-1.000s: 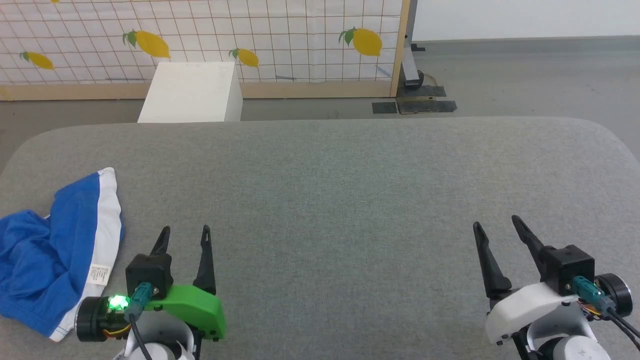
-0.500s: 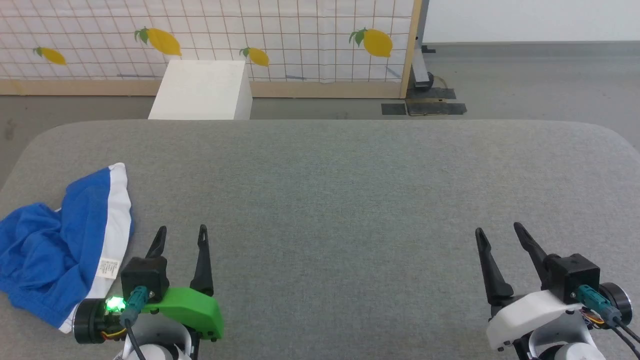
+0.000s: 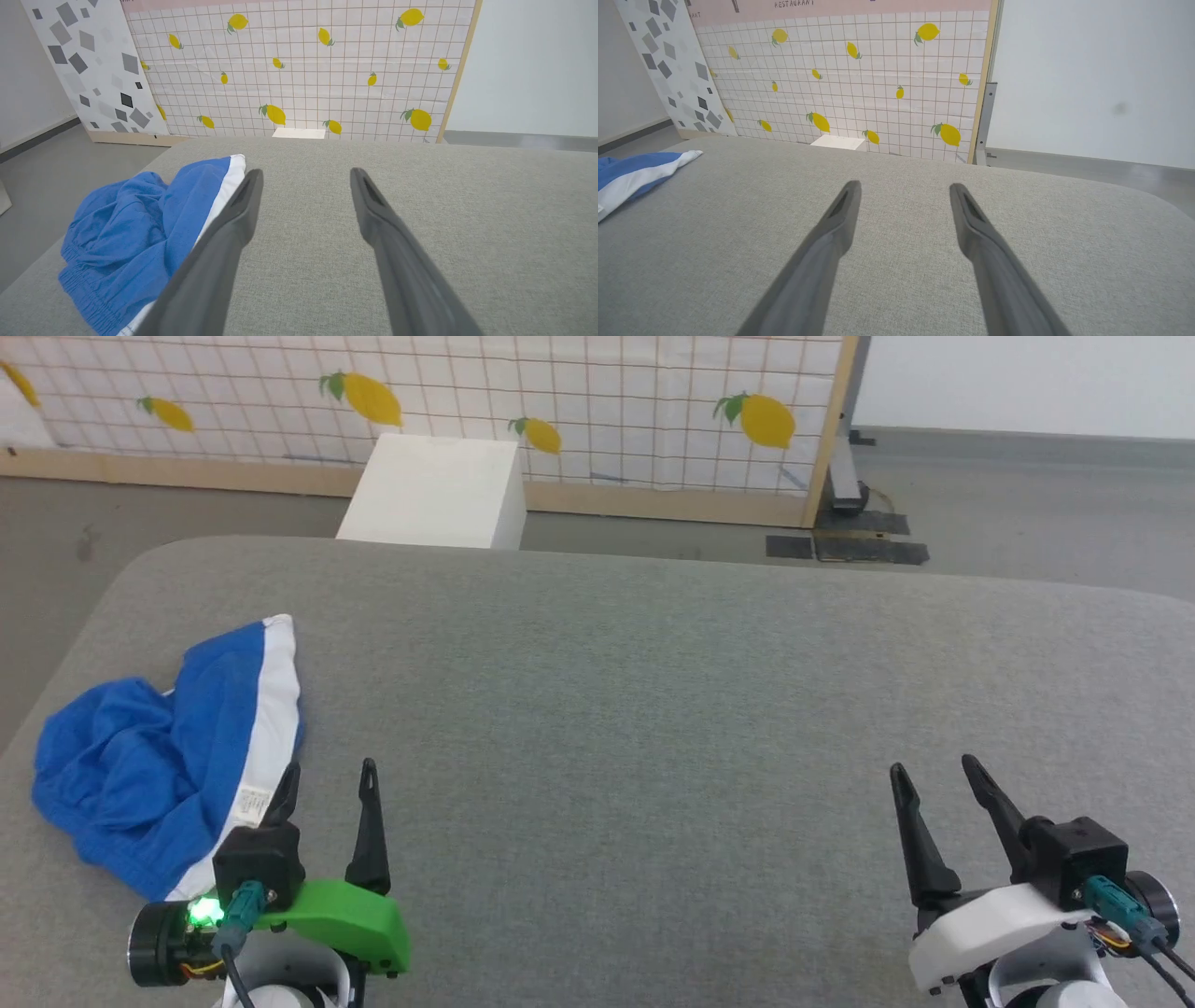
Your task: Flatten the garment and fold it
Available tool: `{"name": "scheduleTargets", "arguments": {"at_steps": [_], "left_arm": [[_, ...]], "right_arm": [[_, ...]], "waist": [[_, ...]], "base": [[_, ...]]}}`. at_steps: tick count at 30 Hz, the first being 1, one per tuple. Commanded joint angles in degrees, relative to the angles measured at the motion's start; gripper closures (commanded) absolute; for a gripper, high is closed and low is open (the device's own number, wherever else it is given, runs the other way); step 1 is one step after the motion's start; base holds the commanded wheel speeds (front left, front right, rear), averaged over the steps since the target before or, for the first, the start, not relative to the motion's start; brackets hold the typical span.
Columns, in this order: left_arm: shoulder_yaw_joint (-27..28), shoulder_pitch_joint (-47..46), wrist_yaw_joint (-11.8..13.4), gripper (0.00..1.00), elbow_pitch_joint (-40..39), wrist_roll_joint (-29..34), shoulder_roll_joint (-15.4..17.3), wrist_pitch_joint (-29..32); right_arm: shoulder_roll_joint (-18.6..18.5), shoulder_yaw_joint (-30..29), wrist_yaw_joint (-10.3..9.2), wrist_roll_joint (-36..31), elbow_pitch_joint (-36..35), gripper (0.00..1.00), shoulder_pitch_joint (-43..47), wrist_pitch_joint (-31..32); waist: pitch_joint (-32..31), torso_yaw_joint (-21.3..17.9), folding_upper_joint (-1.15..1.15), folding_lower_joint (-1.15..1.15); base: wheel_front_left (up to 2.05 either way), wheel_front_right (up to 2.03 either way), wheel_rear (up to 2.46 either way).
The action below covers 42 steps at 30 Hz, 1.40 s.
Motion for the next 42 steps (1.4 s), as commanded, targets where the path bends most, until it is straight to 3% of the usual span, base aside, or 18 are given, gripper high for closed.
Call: {"name": "scheduleTargets", "arguments": {"at_steps": [1,42], "left_arm": [[0.12,1.12,0.03,0.00,-0.24,-0.32,0.03,-0.68],[1.44,3.83,0.93,0.00,-0.80,-1.88,0.14,-5.61]], "right_arm": [[0.00,-0.02,-0.03,0.56,0.14,0.00,0.99,-0.76],[0.00,1.01,-0.06,4.23,0.82,0.00,2.49,-5.72]], "waist": [[0.06,1.34,0.00,0.00],[-0.74,15.53,0.00,0.00]], "base": [[0.00,0.00,0.00],[0.00,0.00,0.00]]}}
